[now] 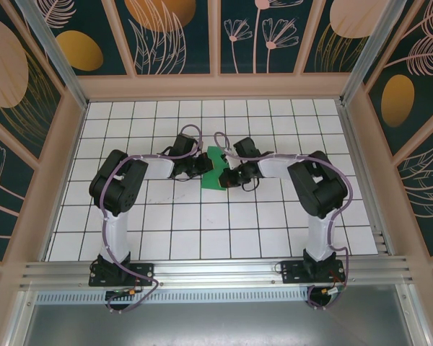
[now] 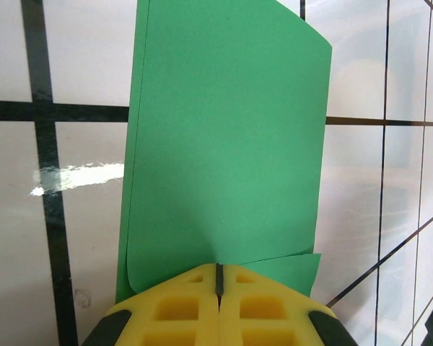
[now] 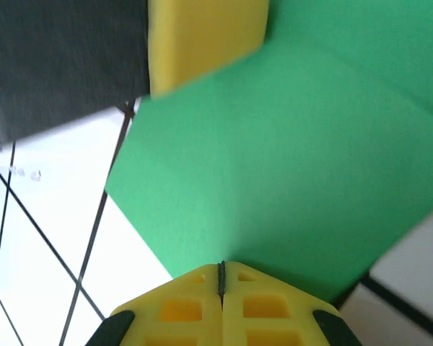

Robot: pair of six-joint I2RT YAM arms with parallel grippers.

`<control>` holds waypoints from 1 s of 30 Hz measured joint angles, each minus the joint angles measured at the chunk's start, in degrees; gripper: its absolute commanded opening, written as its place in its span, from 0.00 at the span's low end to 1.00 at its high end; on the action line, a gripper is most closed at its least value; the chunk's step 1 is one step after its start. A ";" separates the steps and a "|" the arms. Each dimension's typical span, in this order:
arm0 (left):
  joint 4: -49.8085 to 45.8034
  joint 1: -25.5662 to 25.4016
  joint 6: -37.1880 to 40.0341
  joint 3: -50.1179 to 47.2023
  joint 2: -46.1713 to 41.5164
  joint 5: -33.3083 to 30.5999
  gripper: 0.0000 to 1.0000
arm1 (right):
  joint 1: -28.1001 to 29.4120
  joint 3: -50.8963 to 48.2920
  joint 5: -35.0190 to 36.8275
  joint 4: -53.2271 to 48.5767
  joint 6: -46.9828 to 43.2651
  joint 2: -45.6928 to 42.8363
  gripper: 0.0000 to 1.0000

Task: Fold a paper plane with a square sheet of paper (pick it up from the middle)

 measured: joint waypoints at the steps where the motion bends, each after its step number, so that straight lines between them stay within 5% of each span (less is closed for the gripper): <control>1: 0.00 0.00 0.00 0.00 0.00 0.00 0.07 | 0.00 -0.87 0.00 0.04 0.00 -0.61 0.00; 17: 0.28 0.00 0.00 -0.15 0.00 0.24 0.07 | 0.00 -3.63 1.25 0.22 4.15 -5.49 0.00; 30: 0.61 0.11 0.09 -0.17 0.00 0.74 0.09 | -0.02 0.02 2.47 2.78 7.80 -0.04 0.00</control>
